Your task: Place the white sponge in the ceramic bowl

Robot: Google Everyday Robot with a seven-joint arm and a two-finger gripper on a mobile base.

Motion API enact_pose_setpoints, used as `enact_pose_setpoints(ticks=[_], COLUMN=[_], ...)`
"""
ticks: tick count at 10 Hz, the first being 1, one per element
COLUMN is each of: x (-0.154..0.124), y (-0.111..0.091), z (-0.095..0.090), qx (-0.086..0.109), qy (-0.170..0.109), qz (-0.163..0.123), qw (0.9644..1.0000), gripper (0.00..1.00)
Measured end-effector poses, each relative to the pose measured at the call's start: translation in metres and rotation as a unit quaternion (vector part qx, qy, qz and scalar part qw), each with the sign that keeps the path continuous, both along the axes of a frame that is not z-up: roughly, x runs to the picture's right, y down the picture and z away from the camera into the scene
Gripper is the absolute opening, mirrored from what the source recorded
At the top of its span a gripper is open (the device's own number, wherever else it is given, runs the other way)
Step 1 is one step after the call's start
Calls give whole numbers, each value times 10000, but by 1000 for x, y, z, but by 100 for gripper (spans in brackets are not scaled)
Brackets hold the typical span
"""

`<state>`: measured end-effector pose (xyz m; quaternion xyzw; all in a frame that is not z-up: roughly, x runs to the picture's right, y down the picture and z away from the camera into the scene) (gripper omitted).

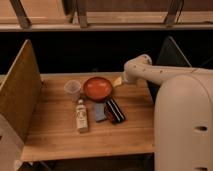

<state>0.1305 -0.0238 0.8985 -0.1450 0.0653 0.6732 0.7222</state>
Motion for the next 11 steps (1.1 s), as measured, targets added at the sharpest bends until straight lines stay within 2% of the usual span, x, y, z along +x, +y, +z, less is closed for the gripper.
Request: enact_pose_setpoints(ticks=[11], x=[0], y=[0], z=[0], qx=[0], qy=[0], qz=[0], qw=[10000], gripper=[80])
